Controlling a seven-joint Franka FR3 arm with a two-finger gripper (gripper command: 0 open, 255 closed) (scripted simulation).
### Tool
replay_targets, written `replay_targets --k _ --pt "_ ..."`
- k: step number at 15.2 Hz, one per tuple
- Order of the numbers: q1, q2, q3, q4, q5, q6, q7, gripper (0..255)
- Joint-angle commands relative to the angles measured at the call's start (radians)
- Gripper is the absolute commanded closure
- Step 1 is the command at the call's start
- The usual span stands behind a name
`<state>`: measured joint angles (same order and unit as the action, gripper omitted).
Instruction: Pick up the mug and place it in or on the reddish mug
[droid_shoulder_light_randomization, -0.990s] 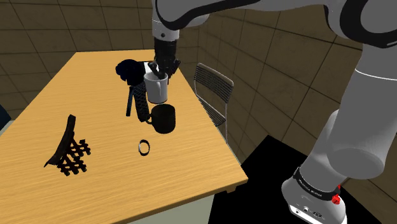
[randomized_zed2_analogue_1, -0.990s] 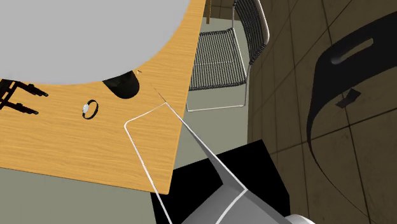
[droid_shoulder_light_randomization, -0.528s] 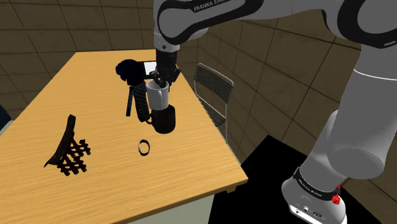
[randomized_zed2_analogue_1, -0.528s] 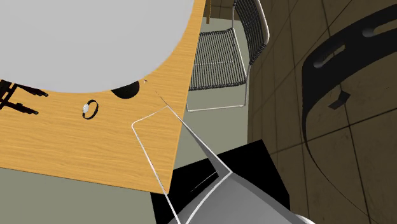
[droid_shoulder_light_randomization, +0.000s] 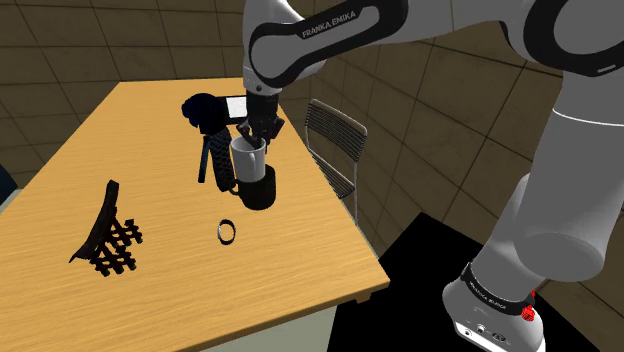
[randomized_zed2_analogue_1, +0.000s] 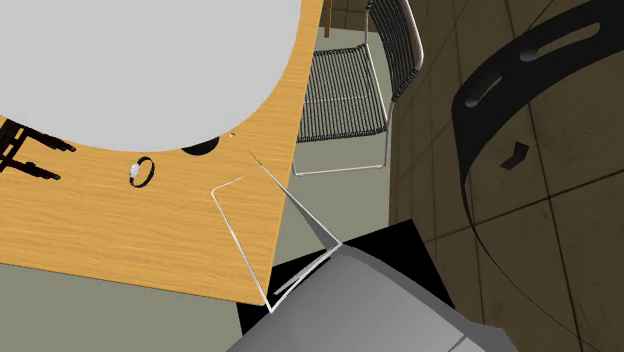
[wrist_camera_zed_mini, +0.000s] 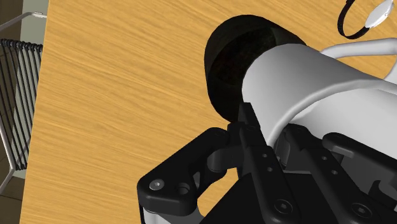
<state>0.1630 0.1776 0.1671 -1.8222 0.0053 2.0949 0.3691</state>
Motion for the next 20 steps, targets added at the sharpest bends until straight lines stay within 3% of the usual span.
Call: replay_targets --k 1,4,5,10,14,20 --pt "0.000 0.000 0.000 -0.001 0.000 0.001 0.000 255" --pt "0.000 0.000 0.000 -0.001 0.000 0.001 0.000 255" --pt "0.000 0.000 0.000 -0.001 0.000 0.001 0.000 0" --pt "0.000 0.000 0.000 -0.001 0.000 0.001 0.000 0" --pt "-0.004 -0.041 0.000 0.074 0.007 -0.114 -0.005 0" --pt "-0.004 -0.041 0.000 0.074 0.007 -0.114 -0.005 0"
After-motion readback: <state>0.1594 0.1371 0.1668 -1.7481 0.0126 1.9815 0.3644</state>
